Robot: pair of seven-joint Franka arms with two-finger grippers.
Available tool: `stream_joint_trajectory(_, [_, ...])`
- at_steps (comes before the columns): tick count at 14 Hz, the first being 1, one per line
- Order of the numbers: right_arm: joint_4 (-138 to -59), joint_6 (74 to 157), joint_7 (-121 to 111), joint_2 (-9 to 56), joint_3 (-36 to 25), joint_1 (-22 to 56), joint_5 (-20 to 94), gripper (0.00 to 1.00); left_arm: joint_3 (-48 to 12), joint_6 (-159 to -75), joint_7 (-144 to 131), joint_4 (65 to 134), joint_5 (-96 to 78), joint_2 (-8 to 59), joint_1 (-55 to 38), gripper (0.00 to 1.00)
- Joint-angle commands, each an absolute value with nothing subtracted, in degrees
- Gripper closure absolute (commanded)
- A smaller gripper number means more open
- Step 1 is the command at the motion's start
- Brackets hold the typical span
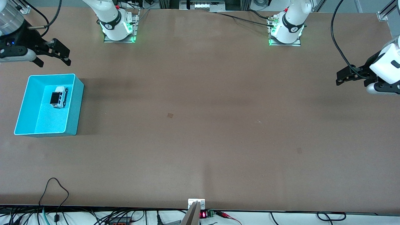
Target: Wind and store white jeep toy
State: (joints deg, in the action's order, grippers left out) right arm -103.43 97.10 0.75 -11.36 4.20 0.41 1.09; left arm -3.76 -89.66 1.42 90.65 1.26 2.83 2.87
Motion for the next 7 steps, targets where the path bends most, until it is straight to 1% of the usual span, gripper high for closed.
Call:
stream_joint_trajectory(1, [-98.88,94.75,0.61,-8.53,4.92,-0.35,1.41,0.00,-3.34,-88.86,1.41,90.79,0.88,2.02,2.64,0.00])
stream_joint_trajectory(3, [-97.65,93.70,0.53,-7.13,4.83,-0.35,1.41,0.00,-3.34,-88.86,1.41,90.79,0.88,2.02,2.64,0.00])
stream_joint_trajectory(7, [-97.65,93.69,0.27,-6.42,4.66,-0.62,1.41,0.00,-3.34,-88.86,1.41,90.79,0.88,2.02,2.72,0.00])
